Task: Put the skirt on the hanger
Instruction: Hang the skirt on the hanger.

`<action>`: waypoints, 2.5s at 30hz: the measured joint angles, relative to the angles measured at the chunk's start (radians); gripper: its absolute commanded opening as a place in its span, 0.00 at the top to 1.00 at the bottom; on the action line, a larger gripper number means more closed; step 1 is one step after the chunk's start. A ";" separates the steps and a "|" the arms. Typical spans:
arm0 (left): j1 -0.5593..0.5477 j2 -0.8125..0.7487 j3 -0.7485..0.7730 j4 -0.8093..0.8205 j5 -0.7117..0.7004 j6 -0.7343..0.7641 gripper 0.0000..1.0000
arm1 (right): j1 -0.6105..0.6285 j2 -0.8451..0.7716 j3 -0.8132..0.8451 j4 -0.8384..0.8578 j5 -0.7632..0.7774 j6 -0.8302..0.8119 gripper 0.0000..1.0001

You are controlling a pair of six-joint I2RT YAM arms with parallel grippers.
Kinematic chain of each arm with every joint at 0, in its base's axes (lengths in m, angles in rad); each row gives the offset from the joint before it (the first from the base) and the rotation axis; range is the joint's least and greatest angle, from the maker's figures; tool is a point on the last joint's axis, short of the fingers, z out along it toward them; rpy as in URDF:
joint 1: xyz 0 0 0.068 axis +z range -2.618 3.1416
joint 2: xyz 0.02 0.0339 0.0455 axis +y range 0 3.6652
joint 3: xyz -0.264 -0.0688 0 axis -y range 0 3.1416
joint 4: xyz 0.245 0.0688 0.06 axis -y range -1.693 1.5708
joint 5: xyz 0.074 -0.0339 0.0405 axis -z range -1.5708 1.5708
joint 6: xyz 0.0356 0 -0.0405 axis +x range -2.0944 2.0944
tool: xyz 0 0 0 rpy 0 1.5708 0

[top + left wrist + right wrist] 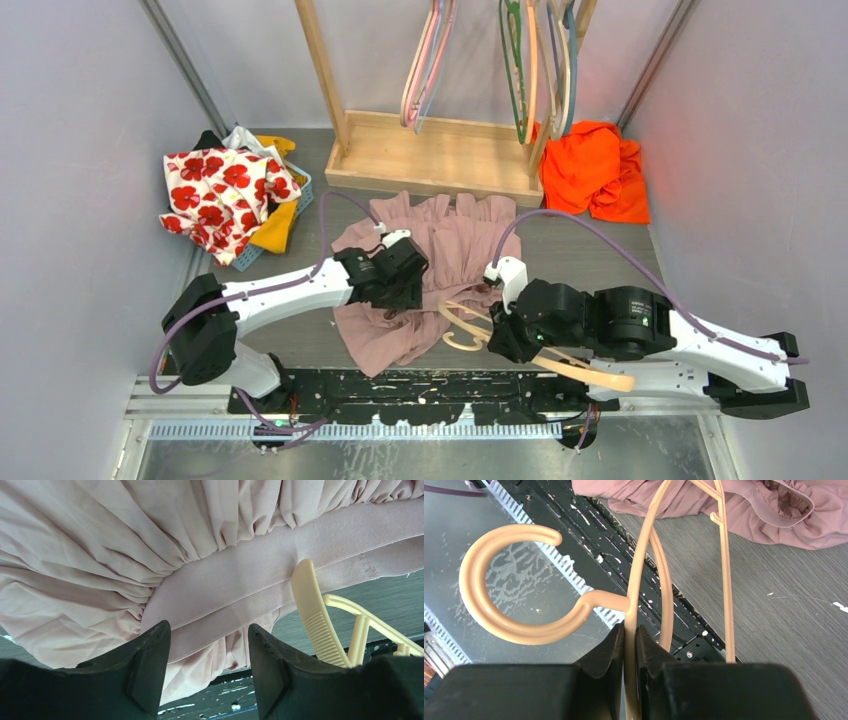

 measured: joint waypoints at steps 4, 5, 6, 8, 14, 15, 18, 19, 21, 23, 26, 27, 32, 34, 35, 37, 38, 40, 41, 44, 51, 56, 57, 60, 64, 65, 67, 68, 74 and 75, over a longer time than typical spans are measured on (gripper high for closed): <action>0.000 0.000 0.016 -0.021 -0.013 0.019 0.40 | 0.000 -0.011 -0.001 0.008 0.000 0.000 0.99; 0.000 0.000 0.016 -0.024 -0.016 0.021 0.39 | 0.000 -0.013 -0.001 0.011 0.000 0.000 0.99; 0.000 0.000 0.016 -0.027 -0.019 0.022 0.39 | 0.000 -0.013 -0.002 0.015 -0.002 0.000 0.99; 0.000 0.000 0.016 -0.037 -0.020 0.029 0.39 | 0.000 -0.013 -0.009 0.026 -0.007 0.000 0.99; -0.005 0.015 0.025 -0.043 -0.003 0.065 0.39 | 0.000 -0.028 -0.047 0.043 -0.034 0.008 0.99; -0.006 0.021 0.025 -0.045 -0.003 0.070 0.39 | 0.000 -0.031 -0.050 0.044 -0.039 0.010 0.99; -0.008 0.037 0.025 -0.052 -0.008 0.082 0.39 | 0.000 -0.047 -0.055 0.046 -0.045 0.020 0.99; -0.008 0.040 0.025 -0.054 -0.011 0.089 0.39 | 0.000 -0.052 -0.056 0.047 -0.046 0.022 0.99; -0.008 0.045 0.025 -0.058 -0.019 0.100 0.39 | 0.000 -0.055 -0.058 0.050 -0.048 0.024 0.99; -0.008 0.053 0.025 -0.059 -0.023 0.109 0.39 | 0.000 -0.057 -0.061 0.052 -0.049 0.027 0.99; -0.008 0.070 0.027 -0.058 -0.022 0.127 0.39 | 0.000 -0.058 -0.070 0.055 -0.050 0.031 0.99; -0.008 0.075 0.027 -0.057 -0.022 0.130 0.39 | 0.000 -0.058 -0.071 0.055 -0.050 0.031 0.99; -0.008 0.113 0.037 -0.057 -0.023 0.154 0.43 | 0.000 -0.059 -0.072 0.056 -0.050 0.038 0.99; -0.008 0.127 0.040 -0.056 -0.026 0.161 0.48 | 0.000 -0.059 -0.072 0.056 -0.049 0.039 0.99; -0.008 0.132 0.040 -0.057 -0.029 0.165 0.52 | 0.000 -0.061 -0.072 0.056 -0.049 0.039 0.99; -0.008 0.139 0.040 -0.057 -0.038 0.174 0.61 | 0.000 -0.063 -0.072 0.056 -0.048 0.040 0.99; -0.008 0.140 0.040 -0.057 -0.042 0.174 0.63 | 0.000 -0.064 -0.072 0.056 -0.048 0.041 0.99; -0.008 0.142 0.042 -0.058 -0.050 0.179 0.68 | 0.000 -0.065 -0.072 0.056 -0.048 0.041 0.99; -0.008 0.145 0.043 -0.059 -0.052 0.179 0.69 | 0.000 -0.064 -0.072 0.056 -0.048 0.041 0.99; -0.008 0.151 0.059 -0.064 -0.056 0.181 0.69 | 0.000 -0.062 -0.072 0.057 -0.048 0.041 0.99; -0.008 0.125 0.074 -0.087 -0.057 0.173 0.97 | 0.000 -0.033 -0.072 0.077 -0.063 0.024 0.99; -0.008 0.068 0.074 -0.109 -0.060 0.166 1.00 | 0.000 -0.012 -0.072 0.122 -0.084 -0.004 0.99; -0.008 0.061 0.074 -0.110 -0.060 0.165 1.00 | 0.000 -0.010 -0.072 0.130 -0.087 -0.008 0.99; -0.008 0.050 0.074 -0.109 -0.059 0.161 1.00 | 0.000 0.004 -0.072 0.162 -0.091 -0.030 0.99; -0.008 0.032 0.074 -0.107 -0.040 0.150 1.00 | 0.000 0.028 -0.073 0.203 -0.082 -0.065 0.99; -0.008 0.023 0.074 -0.106 -0.031 0.148 1.00 | 0.000 0.036 -0.078 0.220 -0.075 -0.079 0.99; -0.008 0.003 0.074 -0.106 -0.015 0.147 1.00 | 0.000 0.045 -0.095 0.251 -0.060 -0.100 0.99; -0.008 -0.008 0.074 -0.106 -0.009 0.147 1.00 | 0.000 0.048 -0.113 0.272 -0.048 -0.112 0.99; -0.008 -0.057 0.114 -0.108 0.045 0.147 1.00 | 0.000 0.053 -0.244 0.393 -0.007 -0.158 0.99; -0.008 -0.061 0.124 -0.108 0.051 0.147 1.00 | 0.000 0.053 -0.265 0.413 -0.001 -0.161 0.99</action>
